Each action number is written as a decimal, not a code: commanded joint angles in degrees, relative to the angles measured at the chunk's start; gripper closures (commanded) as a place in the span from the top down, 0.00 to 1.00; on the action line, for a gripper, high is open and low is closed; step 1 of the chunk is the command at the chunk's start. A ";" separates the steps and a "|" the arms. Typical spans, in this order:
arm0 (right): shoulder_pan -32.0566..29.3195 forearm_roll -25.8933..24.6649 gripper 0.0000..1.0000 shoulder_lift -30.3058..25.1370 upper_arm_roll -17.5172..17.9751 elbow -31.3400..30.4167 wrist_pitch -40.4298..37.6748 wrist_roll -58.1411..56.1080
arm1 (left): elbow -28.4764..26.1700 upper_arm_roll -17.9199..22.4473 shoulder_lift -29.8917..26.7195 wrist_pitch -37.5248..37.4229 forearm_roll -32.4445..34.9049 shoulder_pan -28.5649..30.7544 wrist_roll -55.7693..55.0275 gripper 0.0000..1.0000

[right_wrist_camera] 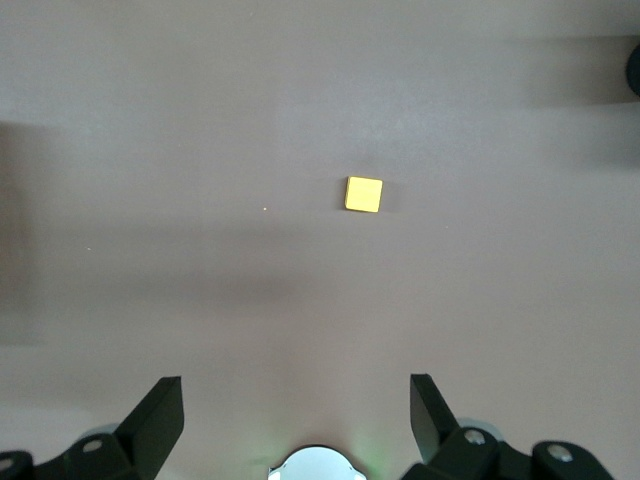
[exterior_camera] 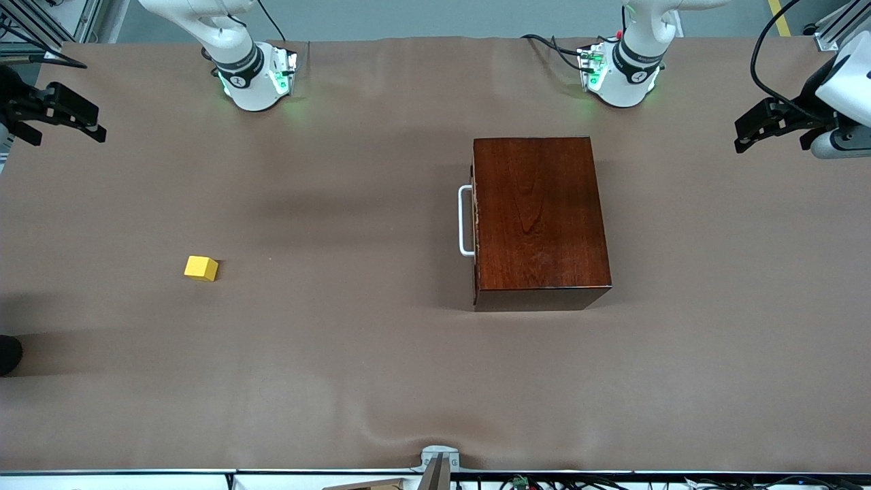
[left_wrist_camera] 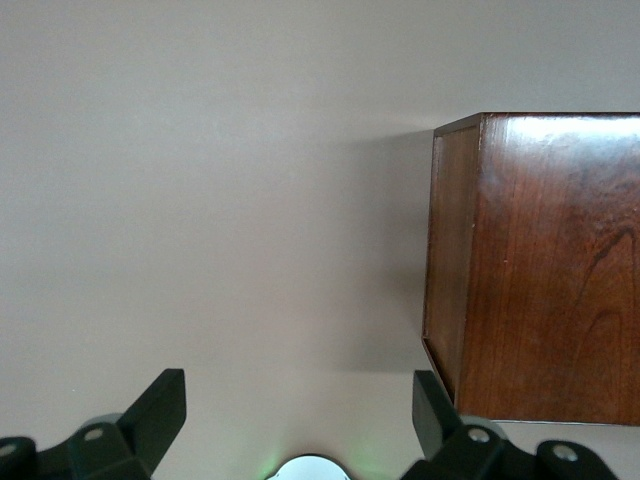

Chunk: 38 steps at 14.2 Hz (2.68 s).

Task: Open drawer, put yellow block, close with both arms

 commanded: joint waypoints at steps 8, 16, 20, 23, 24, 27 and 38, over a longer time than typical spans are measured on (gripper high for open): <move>-1.13 0.31 1.00 -1.14 0.55 -1.11 0.07 -0.72 | 4.82 -8.70 4.41 -1.07 -0.05 -0.11 -0.13 1.00; -1.04 0.31 1.00 -1.14 0.37 -1.11 0.07 -0.72 | 18.43 -16.56 23.64 -0.81 6.45 -17.66 -27.08 1.00; -1.04 0.31 1.00 -1.14 0.37 -1.11 -0.02 -0.72 | 25.38 -12.80 33.76 2.35 7.07 -28.02 -37.03 1.00; -1.04 0.31 1.00 -1.14 0.37 -1.11 -0.02 -0.81 | 28.37 0.36 39.03 5.42 6.90 -42.16 -40.02 1.00; -0.95 0.31 1.00 -1.06 0.29 -1.11 -0.02 -0.72 | 30.56 4.41 41.83 5.60 6.72 -46.65 -41.25 1.00; -1.04 0.31 1.00 -1.06 0.37 -1.11 -0.02 -0.72 | 31.99 7.44 45.46 8.40 6.37 -50.65 -44.33 1.00; -0.86 0.31 1.00 -1.06 -0.51 -1.11 -0.19 -0.72 | 31.55 8.85 53.28 10.44 6.72 -54.25 -46.19 1.00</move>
